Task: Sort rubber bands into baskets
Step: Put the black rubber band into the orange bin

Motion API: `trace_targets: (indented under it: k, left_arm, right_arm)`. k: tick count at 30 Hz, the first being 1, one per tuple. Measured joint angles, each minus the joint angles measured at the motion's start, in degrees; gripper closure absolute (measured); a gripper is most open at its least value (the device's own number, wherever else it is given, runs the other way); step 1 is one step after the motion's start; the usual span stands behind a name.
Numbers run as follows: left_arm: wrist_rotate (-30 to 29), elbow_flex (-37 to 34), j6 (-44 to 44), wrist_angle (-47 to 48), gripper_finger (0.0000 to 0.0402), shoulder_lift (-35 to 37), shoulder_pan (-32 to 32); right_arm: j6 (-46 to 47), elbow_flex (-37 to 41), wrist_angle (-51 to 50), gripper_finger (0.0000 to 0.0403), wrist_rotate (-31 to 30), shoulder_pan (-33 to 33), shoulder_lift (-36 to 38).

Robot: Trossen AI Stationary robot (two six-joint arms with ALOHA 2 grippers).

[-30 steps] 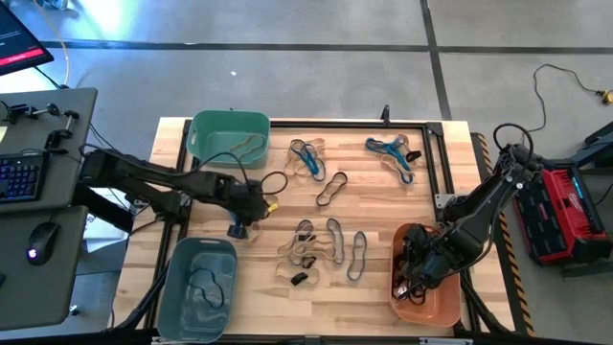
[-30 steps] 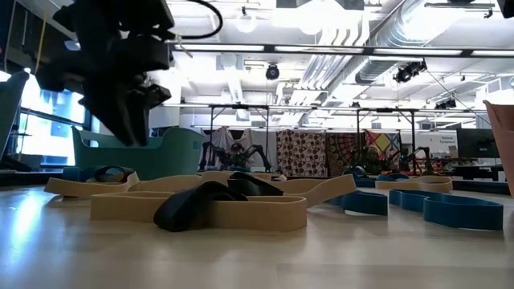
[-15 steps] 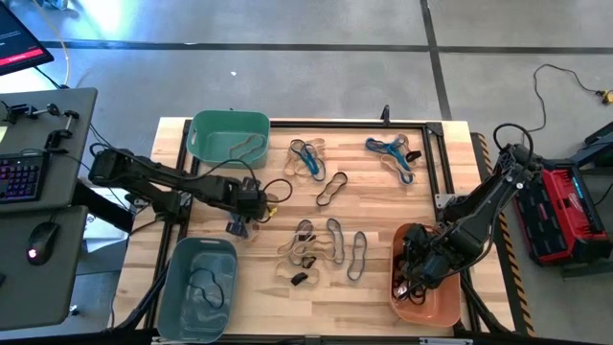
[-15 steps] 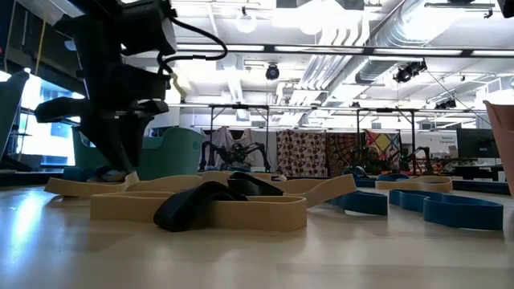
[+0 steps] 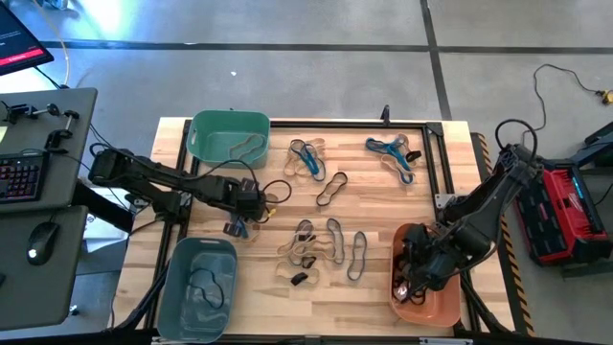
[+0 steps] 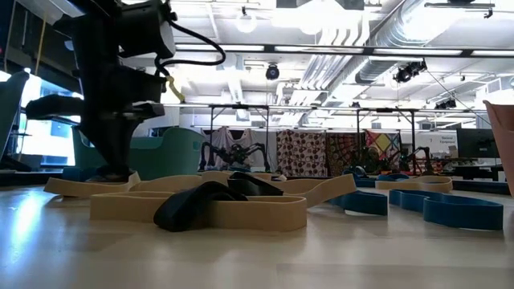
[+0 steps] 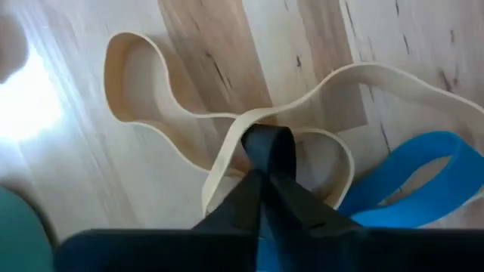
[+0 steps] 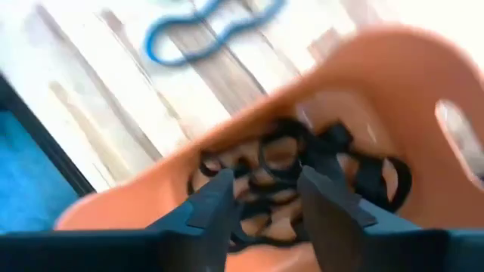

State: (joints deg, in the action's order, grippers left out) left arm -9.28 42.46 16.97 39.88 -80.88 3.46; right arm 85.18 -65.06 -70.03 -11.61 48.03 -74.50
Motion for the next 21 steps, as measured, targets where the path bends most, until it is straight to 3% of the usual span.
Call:
trace_targets:
  k: [6, 12, 21]
  left_arm:
    - [1.4, 0.0, -1.3, 0.3, 0.0399, 0.1, 0.0]
    - [2.7, 1.6, -4.5, 2.5, 0.0401, 0.2, 0.0]
    - [14.9, 5.5, -12.3, -0.8, 0.0401, 0.2, -0.1]
  right_arm:
    - [-6.7, -0.5, 1.7, 0.039, -8.8, -0.4, 0.0]
    - [-17.1, -0.5, 9.5, 0.0394, -18.2, -2.8, -0.5]
    - [-39.8, -0.5, 23.1, 0.0396, -22.9, -11.1, -8.0]
